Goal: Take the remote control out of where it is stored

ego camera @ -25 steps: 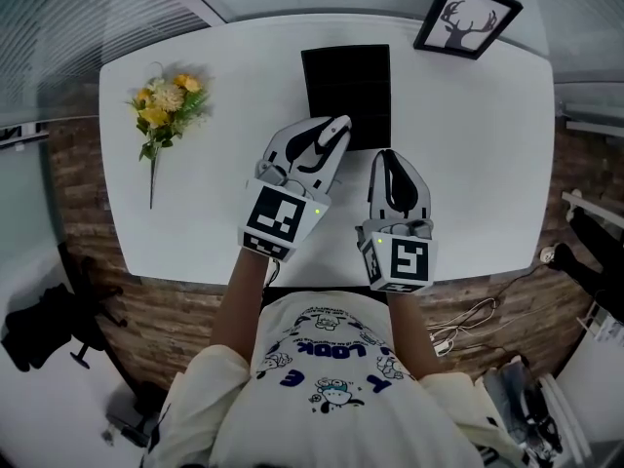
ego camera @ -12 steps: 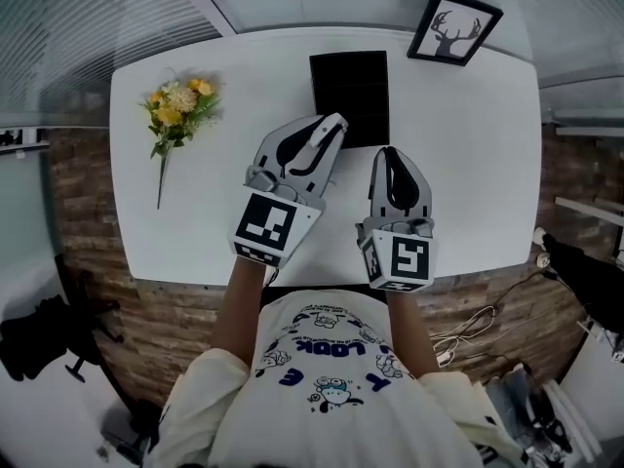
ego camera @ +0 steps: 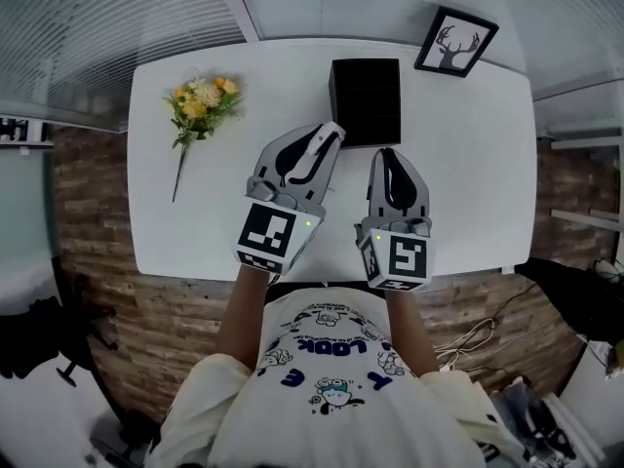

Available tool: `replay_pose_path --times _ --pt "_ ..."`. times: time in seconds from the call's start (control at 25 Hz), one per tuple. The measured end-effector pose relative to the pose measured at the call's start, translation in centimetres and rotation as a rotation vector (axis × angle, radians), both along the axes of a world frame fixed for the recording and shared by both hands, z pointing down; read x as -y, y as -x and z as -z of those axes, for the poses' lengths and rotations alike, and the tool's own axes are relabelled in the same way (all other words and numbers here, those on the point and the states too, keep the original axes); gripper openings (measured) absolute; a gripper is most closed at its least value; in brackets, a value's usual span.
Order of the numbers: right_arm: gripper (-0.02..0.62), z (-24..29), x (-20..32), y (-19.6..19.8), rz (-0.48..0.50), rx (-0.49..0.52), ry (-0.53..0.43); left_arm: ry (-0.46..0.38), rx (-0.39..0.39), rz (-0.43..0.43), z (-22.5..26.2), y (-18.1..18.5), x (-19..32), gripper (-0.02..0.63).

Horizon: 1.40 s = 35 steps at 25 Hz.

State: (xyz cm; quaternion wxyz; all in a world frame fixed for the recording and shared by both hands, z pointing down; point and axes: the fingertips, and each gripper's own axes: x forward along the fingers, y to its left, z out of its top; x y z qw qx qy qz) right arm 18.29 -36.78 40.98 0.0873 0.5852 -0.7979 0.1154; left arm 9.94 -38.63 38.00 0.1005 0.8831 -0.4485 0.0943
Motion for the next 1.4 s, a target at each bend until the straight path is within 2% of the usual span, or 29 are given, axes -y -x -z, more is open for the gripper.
replay_pose_path --times 0.48,1.0,1.4 --pt "0.046 1.3 -1.6 3.0 0.025 -0.021 -0.028 0.035 0.028 0.162 -1.8 5.4 -3.0 0.077" --pt "0.044 1.7 -1.9 4.0 0.028 -0.03 -0.036 0.05 0.009 0.219 -2.5 7.7 -3.6 0.077" --pt "0.045 2.0 -2.0 4.2 0.021 -0.032 -0.043 0.05 0.007 0.211 -2.2 7.5 -3.7 0.077"
